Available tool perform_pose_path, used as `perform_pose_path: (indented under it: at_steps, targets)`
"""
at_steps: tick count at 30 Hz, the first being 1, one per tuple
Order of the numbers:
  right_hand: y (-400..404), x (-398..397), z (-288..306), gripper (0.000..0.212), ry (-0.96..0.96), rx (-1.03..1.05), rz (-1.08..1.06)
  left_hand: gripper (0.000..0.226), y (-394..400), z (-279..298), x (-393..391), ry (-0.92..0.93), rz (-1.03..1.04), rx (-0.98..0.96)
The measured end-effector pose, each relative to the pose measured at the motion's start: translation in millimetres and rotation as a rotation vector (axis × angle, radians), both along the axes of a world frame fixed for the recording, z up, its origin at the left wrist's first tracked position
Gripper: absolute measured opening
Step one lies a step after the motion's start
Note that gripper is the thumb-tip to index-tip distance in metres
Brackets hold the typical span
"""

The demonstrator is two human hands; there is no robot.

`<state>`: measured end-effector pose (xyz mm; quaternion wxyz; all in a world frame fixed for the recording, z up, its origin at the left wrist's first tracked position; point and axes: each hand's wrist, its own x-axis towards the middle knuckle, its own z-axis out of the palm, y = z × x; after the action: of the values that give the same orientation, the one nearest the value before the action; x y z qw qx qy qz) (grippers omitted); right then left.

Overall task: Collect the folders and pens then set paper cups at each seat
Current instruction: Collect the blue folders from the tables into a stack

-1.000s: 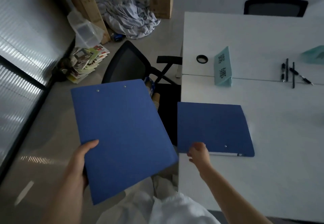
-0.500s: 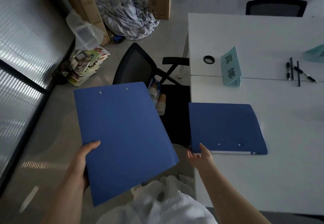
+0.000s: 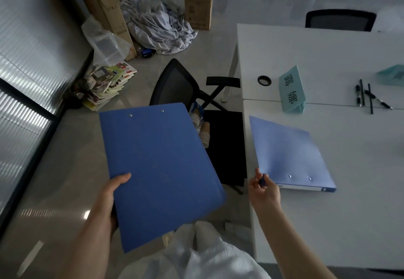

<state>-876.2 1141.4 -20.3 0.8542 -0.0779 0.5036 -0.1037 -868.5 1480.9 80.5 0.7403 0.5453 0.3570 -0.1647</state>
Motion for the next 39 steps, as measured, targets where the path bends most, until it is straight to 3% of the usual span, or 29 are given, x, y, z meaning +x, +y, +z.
perform_pose_path:
  at_steps: [2,4,6,11,19,22,25,31,33,36,39]
  targets:
    - [7.7,-10.4,18.1,0.024,-0.107,0.022,0.027,0.028,3.5,0.3,4.3,-0.006,-0.008,-0.011]
    - [18.1,-20.6,29.2,0.061,-0.269,0.038,0.080,0.025,7.3,3.0,9.4,-0.023,-0.028,-0.022]
    - [26.6,-24.8,31.4,0.077,-0.348,0.043,0.154,0.022,9.4,6.7,14.4,-0.033,-0.045,-0.039]
    - [51.0,-17.8,40.8,0.060,-0.420,-0.036,0.426,0.025,28.8,14.7,24.1,-0.084,-0.029,-0.051]
    - [76.4,14.4,77.4,0.046,-0.447,-0.408,1.052,0.035,82.0,19.4,33.5,-0.101,-0.007,-0.052]
    - [92.5,33.7,88.4,0.041,-0.422,-0.596,1.335,0.034,104.2,17.4,33.1,-0.104,0.024,-0.053]
    - [118.7,56.0,86.6,0.049,-0.394,-0.802,1.582,0.040,122.7,16.5,34.3,-0.115,0.028,-0.073]
    - [168.1,98.1,77.3,0.014,-0.296,-1.470,1.948,0.037,153.3,12.4,49.5,-0.073,0.080,-0.095]
    - [180.5,116.2,72.1,0.013,-0.230,-1.401,1.884,0.033,161.8,9.4,63.2,-0.055,0.090,-0.081]
    - [203.0,146.6,68.0,0.017,-0.179,-1.055,1.654,0.029,169.3,5.7,91.3,-0.035,0.083,-0.064]
    - [222.4,185.9,65.4,0.035,-0.172,-0.667,1.472,0.031,175.3,0.6,134.0,-0.012,0.067,-0.061]
